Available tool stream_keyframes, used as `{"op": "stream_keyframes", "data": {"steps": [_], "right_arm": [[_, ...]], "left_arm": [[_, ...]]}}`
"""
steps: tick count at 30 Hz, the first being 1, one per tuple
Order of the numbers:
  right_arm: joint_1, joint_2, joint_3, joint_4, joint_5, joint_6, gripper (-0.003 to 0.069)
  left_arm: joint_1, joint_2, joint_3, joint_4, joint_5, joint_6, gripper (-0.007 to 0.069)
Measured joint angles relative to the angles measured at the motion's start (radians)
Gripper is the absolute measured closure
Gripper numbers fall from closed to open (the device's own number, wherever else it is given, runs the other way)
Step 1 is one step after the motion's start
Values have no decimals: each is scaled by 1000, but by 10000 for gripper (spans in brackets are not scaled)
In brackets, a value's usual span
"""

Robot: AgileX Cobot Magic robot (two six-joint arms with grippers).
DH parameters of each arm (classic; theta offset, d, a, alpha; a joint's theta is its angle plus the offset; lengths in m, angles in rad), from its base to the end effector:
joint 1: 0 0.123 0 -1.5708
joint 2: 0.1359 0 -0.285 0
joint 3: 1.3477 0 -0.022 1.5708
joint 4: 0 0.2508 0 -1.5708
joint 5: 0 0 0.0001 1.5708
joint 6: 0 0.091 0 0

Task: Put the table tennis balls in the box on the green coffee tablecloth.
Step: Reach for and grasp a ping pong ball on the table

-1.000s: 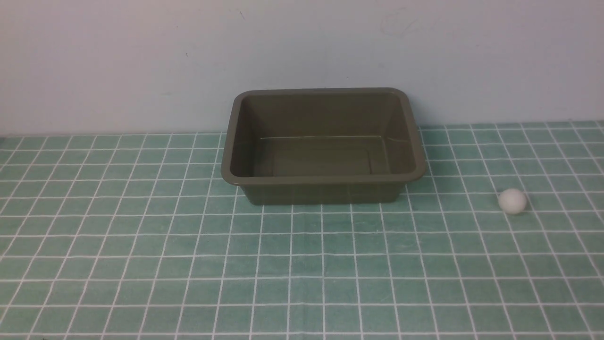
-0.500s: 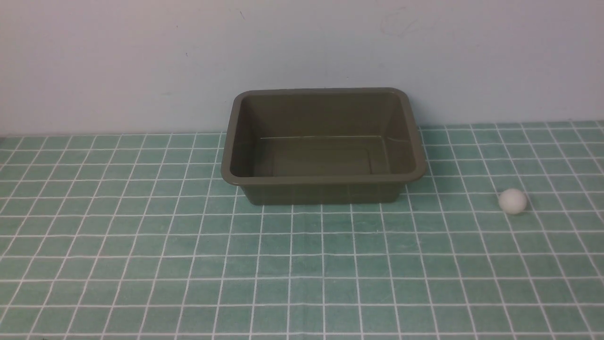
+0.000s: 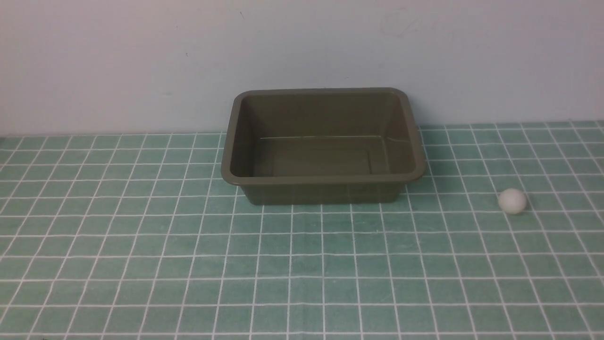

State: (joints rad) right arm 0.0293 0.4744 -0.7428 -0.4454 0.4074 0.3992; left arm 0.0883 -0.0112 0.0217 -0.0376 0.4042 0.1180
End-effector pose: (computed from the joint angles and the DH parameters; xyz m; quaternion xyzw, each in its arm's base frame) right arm 0.0840 -0.0131 0.3928 0.0447 0.7112 -0.0557 0.6994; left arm 0.0516 0.0032 0.1703 0.0023 0.8128 0.0440 0.5808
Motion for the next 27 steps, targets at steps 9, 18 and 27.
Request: {"op": "stream_keyframes", "data": {"steps": [9,18,27], "right_arm": [[0,463,-228,288,220,-274,426],[0,895,-520,492,460,-476,426],[0,1221,-748,498,605,-496,375]], "left_arm": [[0,0,0,0,0,0,114],[0,0,0,0,0,0,114],[0,0,0,0,0,0,114]]}}
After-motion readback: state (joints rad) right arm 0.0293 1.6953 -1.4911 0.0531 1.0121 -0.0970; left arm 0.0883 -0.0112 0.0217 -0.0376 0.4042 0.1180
